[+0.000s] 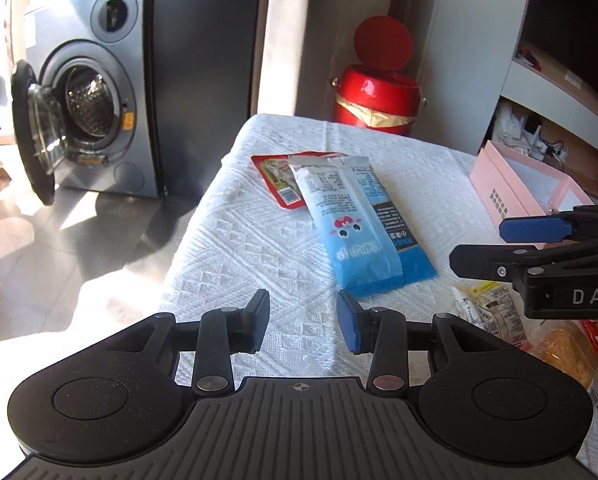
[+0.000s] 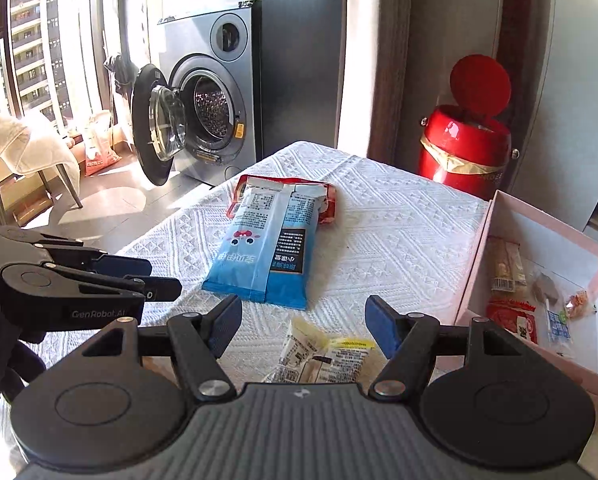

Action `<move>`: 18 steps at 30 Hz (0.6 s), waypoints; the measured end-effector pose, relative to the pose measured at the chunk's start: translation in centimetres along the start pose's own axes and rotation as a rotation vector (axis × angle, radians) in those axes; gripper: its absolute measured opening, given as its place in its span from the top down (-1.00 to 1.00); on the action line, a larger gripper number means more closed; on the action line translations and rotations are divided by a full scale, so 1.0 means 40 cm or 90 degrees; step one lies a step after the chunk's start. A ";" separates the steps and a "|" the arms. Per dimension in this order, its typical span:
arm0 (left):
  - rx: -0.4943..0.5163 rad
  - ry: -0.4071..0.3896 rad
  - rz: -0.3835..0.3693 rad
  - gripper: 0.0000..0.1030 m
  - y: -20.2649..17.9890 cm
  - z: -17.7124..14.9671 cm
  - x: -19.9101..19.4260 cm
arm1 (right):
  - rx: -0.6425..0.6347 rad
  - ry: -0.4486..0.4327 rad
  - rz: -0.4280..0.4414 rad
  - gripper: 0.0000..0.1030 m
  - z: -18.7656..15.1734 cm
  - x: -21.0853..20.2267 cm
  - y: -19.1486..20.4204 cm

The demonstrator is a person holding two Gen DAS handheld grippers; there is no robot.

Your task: Organize snacks

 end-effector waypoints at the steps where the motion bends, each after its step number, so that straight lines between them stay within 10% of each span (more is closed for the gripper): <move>1: -0.012 -0.003 -0.002 0.17 0.013 0.002 -0.005 | 0.011 0.014 0.014 -0.33 0.030 0.037 0.006; 12: -0.070 0.007 -0.012 0.18 0.100 -0.025 -0.008 | 0.000 0.100 -0.037 -0.41 0.163 0.345 0.062; 18: -0.065 0.010 -0.027 0.23 0.086 -0.036 -0.003 | -0.044 0.114 -0.027 -0.43 0.105 0.303 0.065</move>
Point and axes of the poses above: each gripper's, at about its wrist camera, not at the fingertips, and x roughly the way its jaws point, y to its left, z to its top, the point moved 4 cm from there along x, roughly the way its jaws point, and after that the axes turned 4 degrees about z, right-handed, at the moved point
